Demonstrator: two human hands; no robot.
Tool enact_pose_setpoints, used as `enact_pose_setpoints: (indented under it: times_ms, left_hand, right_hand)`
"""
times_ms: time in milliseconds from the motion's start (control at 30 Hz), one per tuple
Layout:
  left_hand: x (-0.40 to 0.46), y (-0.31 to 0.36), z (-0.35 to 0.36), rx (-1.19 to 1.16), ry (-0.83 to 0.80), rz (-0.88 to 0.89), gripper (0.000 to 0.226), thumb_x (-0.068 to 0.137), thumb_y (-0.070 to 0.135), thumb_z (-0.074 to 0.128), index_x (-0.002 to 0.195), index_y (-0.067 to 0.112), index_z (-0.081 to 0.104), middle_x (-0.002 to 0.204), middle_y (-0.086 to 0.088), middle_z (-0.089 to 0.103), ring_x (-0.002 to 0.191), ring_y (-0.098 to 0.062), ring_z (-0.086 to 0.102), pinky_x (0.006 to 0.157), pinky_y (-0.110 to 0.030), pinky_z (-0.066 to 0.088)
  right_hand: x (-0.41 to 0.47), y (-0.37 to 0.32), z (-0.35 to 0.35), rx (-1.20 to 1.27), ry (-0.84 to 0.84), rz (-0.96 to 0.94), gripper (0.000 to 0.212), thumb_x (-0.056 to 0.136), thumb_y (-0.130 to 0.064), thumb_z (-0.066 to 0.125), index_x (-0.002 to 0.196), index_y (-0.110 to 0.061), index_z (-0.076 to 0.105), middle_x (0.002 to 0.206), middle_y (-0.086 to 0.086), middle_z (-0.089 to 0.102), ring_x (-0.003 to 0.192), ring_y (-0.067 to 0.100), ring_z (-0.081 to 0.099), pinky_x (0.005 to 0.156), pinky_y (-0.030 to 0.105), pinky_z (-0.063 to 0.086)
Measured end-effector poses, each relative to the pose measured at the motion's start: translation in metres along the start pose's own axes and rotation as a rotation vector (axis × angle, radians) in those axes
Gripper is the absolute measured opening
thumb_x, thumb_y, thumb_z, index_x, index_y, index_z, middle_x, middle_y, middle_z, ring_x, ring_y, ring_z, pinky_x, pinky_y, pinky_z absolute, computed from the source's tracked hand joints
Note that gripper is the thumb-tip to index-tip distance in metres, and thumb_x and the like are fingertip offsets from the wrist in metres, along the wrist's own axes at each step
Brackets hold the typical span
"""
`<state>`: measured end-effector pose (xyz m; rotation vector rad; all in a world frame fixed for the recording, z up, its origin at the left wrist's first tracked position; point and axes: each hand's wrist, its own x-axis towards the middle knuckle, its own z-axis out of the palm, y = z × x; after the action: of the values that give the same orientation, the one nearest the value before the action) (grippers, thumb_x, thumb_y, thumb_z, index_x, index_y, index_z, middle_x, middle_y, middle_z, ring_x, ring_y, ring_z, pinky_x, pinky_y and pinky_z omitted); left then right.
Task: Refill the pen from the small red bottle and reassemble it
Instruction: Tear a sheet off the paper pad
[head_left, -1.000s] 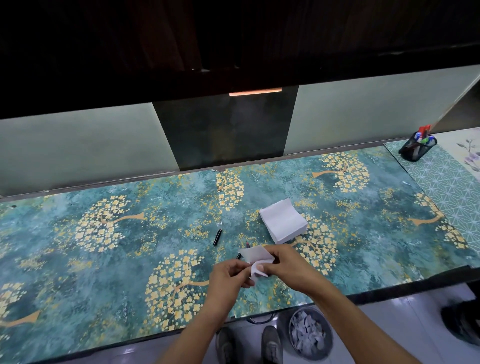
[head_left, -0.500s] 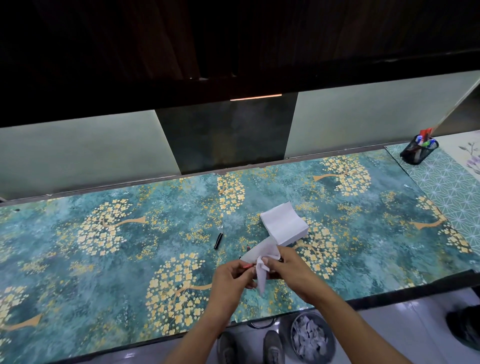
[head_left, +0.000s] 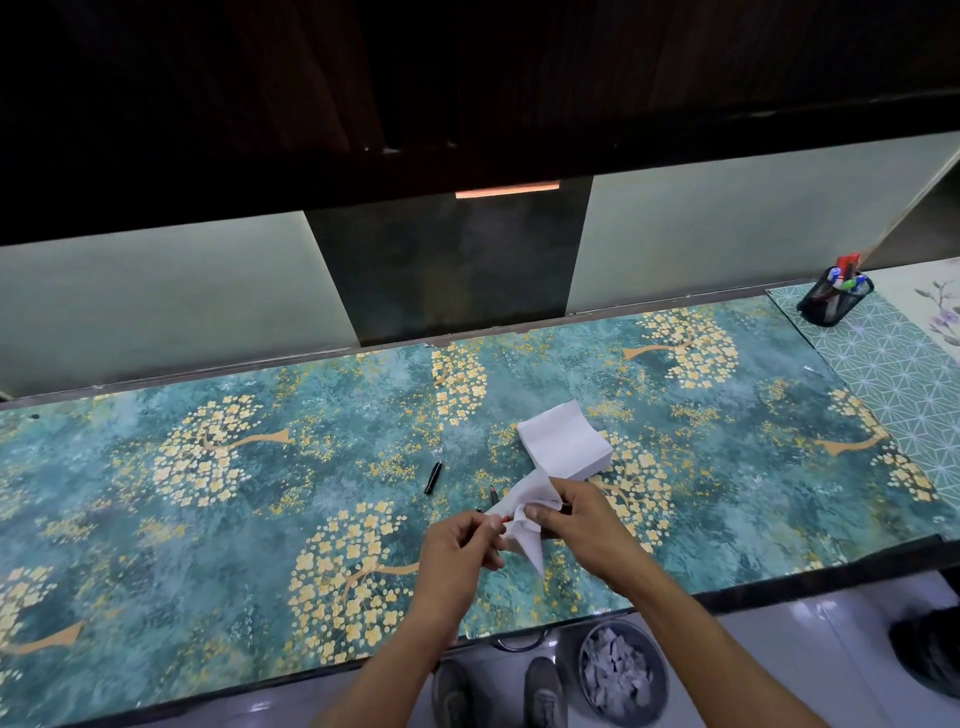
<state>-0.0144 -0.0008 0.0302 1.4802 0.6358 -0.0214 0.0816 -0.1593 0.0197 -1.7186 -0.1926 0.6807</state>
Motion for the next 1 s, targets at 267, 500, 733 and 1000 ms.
enact_pose_setpoints:
  times_ms: [267,500,733,1000]
  left_hand:
    - [0.003,0.000,0.001,0.022,0.017,0.039,0.006,0.091,0.007,0.070,0.086,0.006,0.074,0.076,-0.019,0.073,0.061,-0.014,0.063,0.064,-0.025,0.055]
    - [0.002,-0.003,0.000,0.077,-0.032,-0.057,0.036,0.099,0.027,0.060,0.077,0.000,0.070,0.059,-0.005,0.057,0.049,-0.014,0.042,0.051,-0.024,0.037]
    - [0.004,-0.004,0.001,0.082,-0.033,-0.027,0.018,0.092,0.018,0.071,0.086,0.002,0.069,0.066,-0.006,0.061,0.058,-0.014,0.051,0.062,-0.031,0.046]
    - [0.008,-0.005,0.005,0.077,-0.048,-0.065,0.028,0.098,0.020,0.061,0.076,0.006,0.070,0.063,-0.005,0.059,0.049,-0.012,0.047,0.054,-0.024,0.040]
  right_hand:
    - [0.002,0.006,-0.003,0.166,0.049,0.065,0.011,0.095,-0.002,0.068,0.102,-0.003,0.076,0.098,0.014,0.080,0.096,0.034,0.076,0.086,0.044,0.063]
    - [0.000,0.002,-0.003,0.139,0.016,0.056,0.011,0.094,-0.002,0.071,0.102,-0.005,0.077,0.096,0.010,0.081,0.090,0.025,0.078,0.079,0.036,0.063]
    - [-0.001,0.002,-0.007,0.173,0.058,0.072,0.011,0.093,0.001,0.070,0.098,-0.007,0.077,0.092,0.008,0.081,0.086,0.024,0.078,0.073,0.032,0.062]
    - [0.005,0.009,-0.011,0.181,0.037,0.073,0.010,0.092,0.003,0.069,0.100,0.000,0.076,0.094,0.013,0.080,0.083,0.023,0.077,0.073,0.033,0.062]
